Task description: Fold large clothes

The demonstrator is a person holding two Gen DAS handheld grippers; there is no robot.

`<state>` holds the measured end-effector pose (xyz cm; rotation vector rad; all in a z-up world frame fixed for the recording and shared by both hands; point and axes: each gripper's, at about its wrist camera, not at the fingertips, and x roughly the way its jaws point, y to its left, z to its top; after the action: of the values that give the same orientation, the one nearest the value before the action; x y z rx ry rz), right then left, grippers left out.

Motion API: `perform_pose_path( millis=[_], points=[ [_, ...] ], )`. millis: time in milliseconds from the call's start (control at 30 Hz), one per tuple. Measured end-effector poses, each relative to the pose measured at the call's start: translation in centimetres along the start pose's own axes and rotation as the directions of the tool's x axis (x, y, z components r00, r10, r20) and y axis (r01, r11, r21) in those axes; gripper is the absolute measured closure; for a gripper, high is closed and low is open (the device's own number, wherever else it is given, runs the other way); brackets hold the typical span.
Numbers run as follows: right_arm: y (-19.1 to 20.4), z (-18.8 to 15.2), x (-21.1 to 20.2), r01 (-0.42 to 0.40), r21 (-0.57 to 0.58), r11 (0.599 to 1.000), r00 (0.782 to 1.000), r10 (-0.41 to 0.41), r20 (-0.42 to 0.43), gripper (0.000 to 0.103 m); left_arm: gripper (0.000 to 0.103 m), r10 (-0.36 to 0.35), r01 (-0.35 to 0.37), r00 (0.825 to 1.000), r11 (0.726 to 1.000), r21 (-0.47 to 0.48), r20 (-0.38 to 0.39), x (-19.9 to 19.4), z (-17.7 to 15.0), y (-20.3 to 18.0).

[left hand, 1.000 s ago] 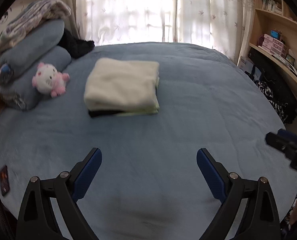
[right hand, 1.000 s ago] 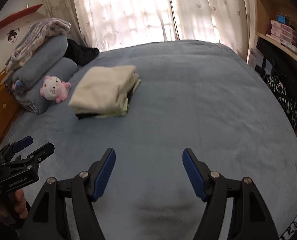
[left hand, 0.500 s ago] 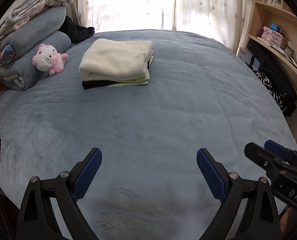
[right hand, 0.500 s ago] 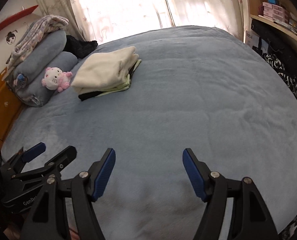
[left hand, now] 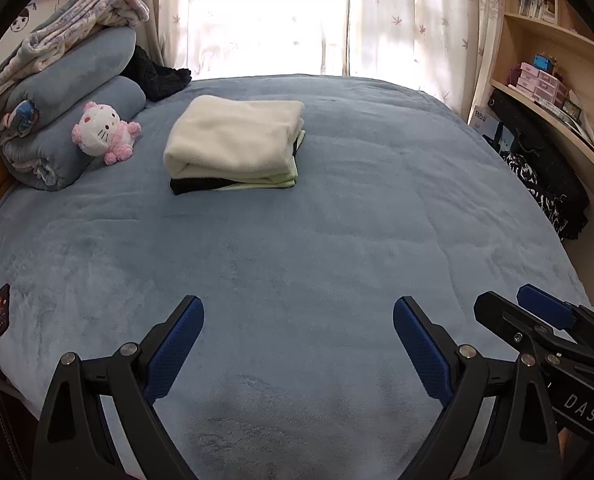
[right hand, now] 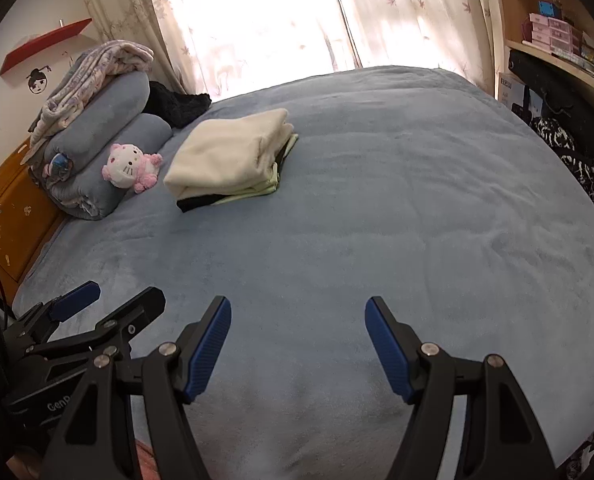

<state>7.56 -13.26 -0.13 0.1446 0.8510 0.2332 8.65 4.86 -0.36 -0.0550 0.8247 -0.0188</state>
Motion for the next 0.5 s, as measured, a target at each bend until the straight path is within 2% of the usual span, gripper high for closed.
perform_pose_path(
  millis=[500],
  points=[
    [-0.02,0.07,-0.75,-0.006,-0.002,1.0,1.0,0.006,0.031,0.033,0.008,0.003,-0.003,1.0,1.0,0.004,0.014,-0.88,0.19,0.0]
  ],
)
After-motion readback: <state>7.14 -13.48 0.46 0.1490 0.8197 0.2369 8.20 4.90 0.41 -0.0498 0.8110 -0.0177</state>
